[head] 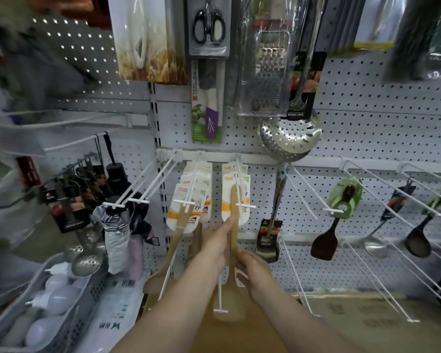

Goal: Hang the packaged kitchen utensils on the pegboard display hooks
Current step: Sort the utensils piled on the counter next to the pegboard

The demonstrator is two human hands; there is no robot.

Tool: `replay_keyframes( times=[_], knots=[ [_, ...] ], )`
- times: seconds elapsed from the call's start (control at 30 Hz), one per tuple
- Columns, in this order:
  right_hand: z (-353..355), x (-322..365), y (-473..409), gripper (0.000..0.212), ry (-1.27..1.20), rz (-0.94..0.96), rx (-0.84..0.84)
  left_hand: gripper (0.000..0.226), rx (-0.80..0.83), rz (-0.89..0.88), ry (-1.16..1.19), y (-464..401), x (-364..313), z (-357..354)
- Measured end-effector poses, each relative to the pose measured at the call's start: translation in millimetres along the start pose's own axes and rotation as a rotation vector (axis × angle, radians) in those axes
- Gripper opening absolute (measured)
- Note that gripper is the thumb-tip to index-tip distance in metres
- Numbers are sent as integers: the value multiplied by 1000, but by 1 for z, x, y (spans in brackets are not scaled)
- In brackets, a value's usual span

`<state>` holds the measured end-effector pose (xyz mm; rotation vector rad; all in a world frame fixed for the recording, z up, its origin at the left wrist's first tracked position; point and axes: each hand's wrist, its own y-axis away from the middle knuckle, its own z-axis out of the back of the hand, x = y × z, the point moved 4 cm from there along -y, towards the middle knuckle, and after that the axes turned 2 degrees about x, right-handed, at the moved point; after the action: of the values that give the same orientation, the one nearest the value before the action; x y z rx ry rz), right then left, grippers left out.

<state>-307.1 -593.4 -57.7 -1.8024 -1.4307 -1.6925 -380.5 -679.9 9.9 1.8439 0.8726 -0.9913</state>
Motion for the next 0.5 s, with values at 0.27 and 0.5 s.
replay_keyframes(
  times=[0.27,0.5],
  knots=[
    [11,4,41,32,109,62,12,13,-35,35,60,79,14,30],
    [-20,6,91,6,116,116,70,26,-36,57,168,136,18,66]
  ],
)
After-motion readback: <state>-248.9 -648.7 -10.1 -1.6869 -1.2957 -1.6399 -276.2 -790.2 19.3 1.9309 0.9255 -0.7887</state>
